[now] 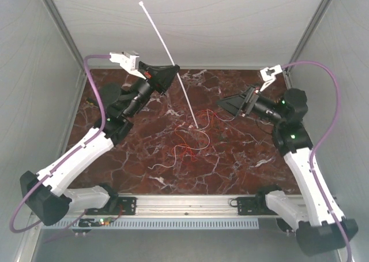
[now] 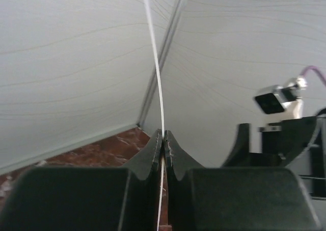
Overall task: Zip-tie the wires
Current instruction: Pick up the ribbon at the center of the board.
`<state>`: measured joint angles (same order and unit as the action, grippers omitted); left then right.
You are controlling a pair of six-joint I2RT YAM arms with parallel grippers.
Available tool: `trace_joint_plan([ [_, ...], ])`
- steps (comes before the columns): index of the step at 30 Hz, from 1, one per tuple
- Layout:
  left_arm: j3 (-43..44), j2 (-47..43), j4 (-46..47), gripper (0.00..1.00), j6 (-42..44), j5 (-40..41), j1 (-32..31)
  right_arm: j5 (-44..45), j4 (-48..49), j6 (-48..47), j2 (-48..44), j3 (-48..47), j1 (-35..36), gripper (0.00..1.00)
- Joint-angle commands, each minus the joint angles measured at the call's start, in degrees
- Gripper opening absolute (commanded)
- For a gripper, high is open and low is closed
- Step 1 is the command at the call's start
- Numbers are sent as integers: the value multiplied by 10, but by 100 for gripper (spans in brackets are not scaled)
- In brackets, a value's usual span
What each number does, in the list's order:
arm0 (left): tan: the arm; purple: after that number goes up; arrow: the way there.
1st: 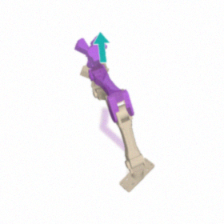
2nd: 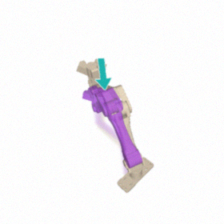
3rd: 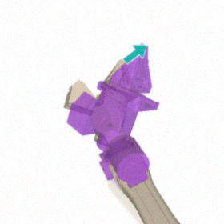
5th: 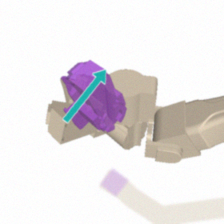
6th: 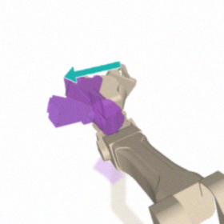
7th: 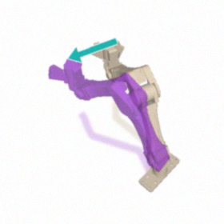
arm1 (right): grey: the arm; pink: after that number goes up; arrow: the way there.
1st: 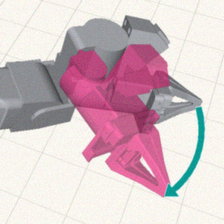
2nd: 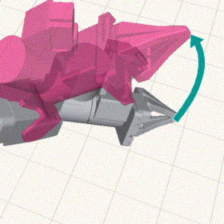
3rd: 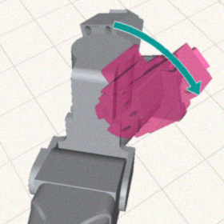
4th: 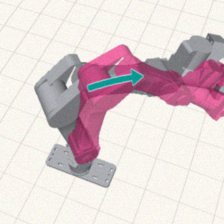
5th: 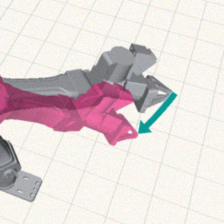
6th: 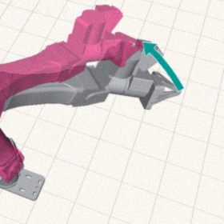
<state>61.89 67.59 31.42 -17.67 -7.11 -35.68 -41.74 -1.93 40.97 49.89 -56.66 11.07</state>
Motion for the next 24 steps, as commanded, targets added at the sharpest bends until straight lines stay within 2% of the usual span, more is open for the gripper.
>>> trace_joint_plan([
  [1, 39, -13, -8, 0, -124, -53, 1, -123, 62, -42, 52, -46, 35, 82],
  [5, 49, -14, 2, 0, -186, -97, 1, -147, 73, -46, 108, -84, 102, 78],
  [8, 53, -17, 5, 0, -206, -95, 1, -168, 117, -13, 137, -98, 138, 78],
  [11, 52, -21, 9, 0, -191, -94, 2, -169, 142, 4, 146, -104, 152, 77],
  [15, 45, -18, 16, 0, -183, -101, 18, -152, 152, 9, 154, -97, 153, 69],
  [16, 38, -17, 26, 0, -185, -107, 26, -139, 132, -3, 156, -104, 153, 69],
  [19, 19, -7, 58, 0, -189, -117, 61, -31, -21, -89, 155, -138, 151, 88],
  [20, 13, -1, 66, 0, -187, -120, 79, 21, -60, -104, 148, -141, 150, 90],
  [22, -6, 12, 90, 0, -182, -125, 106, 116, -126, -110, 127, -134, 139, 92],
  [24, -22, 30, 112, 0, -172, -131, 128, 173, -173, -97, 96, -108, 118, 92],
])
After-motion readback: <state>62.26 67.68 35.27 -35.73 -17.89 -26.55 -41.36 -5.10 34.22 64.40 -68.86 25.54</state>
